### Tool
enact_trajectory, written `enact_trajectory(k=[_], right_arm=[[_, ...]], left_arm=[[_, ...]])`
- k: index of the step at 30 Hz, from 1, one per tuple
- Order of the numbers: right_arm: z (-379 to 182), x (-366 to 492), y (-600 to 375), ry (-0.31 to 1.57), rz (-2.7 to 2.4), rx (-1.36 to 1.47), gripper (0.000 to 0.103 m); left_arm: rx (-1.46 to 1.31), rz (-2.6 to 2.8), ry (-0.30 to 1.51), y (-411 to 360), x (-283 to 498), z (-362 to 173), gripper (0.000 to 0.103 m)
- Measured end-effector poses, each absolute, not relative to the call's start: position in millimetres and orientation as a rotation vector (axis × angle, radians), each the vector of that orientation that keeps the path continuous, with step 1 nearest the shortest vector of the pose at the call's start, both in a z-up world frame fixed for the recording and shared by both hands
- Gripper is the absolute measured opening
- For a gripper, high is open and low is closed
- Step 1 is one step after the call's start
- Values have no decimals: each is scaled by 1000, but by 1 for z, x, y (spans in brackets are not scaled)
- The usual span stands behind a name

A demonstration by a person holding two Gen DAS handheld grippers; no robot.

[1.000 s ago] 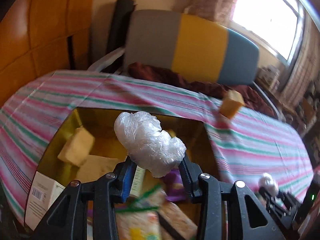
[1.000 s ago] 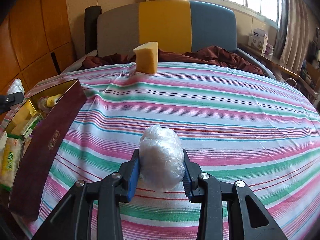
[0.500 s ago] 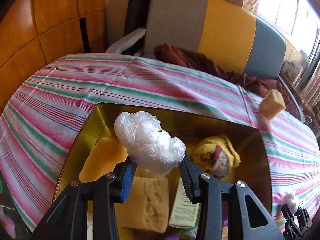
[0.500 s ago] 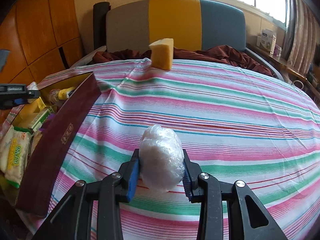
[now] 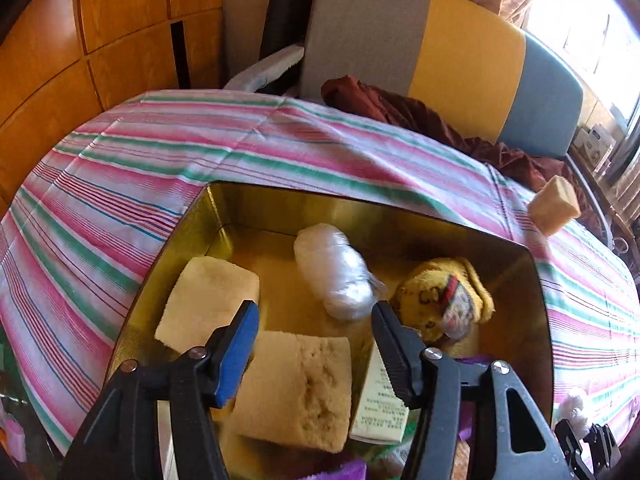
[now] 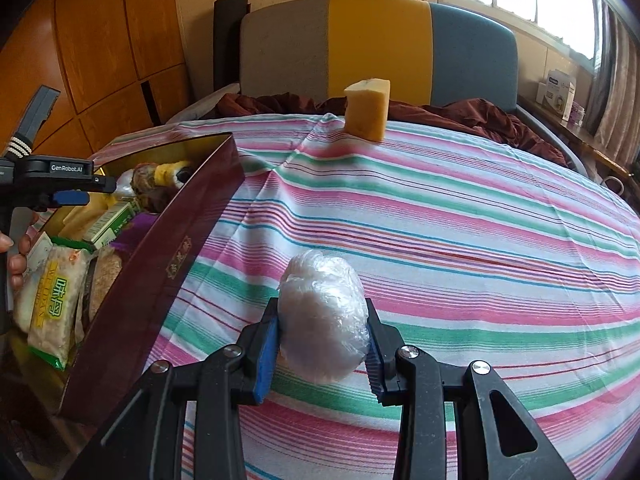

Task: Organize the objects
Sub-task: 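Open the left tool to drop its cotton bundle into the tray, then lower the right tool's cotton bundle into the tray and open it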

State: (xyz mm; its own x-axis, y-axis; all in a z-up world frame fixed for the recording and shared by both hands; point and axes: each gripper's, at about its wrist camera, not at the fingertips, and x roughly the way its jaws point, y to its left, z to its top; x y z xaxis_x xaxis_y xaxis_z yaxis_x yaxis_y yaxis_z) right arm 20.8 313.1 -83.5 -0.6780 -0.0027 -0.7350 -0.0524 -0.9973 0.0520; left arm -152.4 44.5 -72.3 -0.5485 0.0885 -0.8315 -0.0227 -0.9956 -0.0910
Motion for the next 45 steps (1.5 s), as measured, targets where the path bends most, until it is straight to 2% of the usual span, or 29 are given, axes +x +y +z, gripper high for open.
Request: enact_trajectory(k=[7, 22, 26, 31, 38, 45], right_arm=[[-80, 21, 302, 83, 2870, -1273, 38], [-65, 23, 281, -13, 2891, -1283, 38], [-55, 23, 278, -29, 2903, -1262, 38], [-37, 23, 270, -42, 2941, -1218, 38], [-16, 11, 233, -127, 3039, -1191, 38], [-17, -21, 188, -193, 3099, -1263, 38]], left_arm=[[-1378, 2712, -85, 45, -120, -60, 59], [-1327, 2690, -189, 29, -67, -61, 59], [-1299, 2713, -156, 28, -56, -60, 59], [-1290, 2709, -207, 18, -45, -61, 59], [-1275, 2732, -211, 11, -39, -56, 59], [-1258, 2755, -225, 0, -32, -51, 59]])
